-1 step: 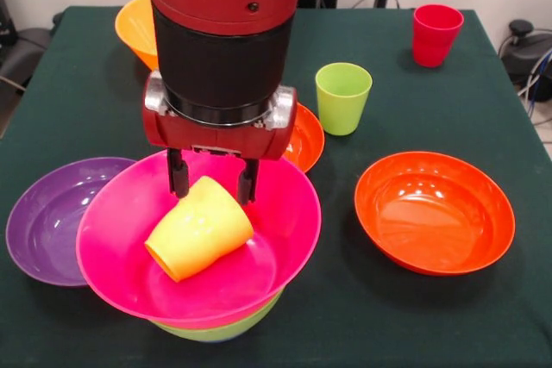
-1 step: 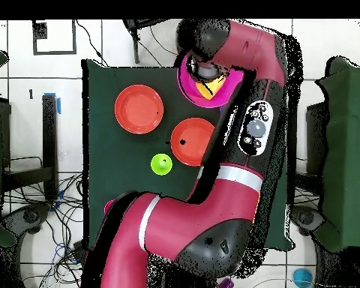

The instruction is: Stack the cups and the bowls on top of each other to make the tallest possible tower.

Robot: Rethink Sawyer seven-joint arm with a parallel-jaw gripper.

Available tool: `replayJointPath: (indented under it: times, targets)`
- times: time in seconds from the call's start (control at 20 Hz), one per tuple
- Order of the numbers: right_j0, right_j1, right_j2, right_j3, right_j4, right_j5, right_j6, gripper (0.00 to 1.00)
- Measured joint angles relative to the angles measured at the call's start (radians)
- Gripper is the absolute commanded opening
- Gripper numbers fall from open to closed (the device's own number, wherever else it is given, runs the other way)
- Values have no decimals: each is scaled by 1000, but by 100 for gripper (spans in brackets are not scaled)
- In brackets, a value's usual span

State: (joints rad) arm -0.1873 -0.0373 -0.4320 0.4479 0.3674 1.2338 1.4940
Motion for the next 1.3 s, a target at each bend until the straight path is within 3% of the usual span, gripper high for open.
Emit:
replayJointPath:
  times: [0.7,1.3]
  targets:
    - [-45,-181,97,319,-123,-12,-134,100]
    - [-44,-292,180,436,-208,-13,-144,100]
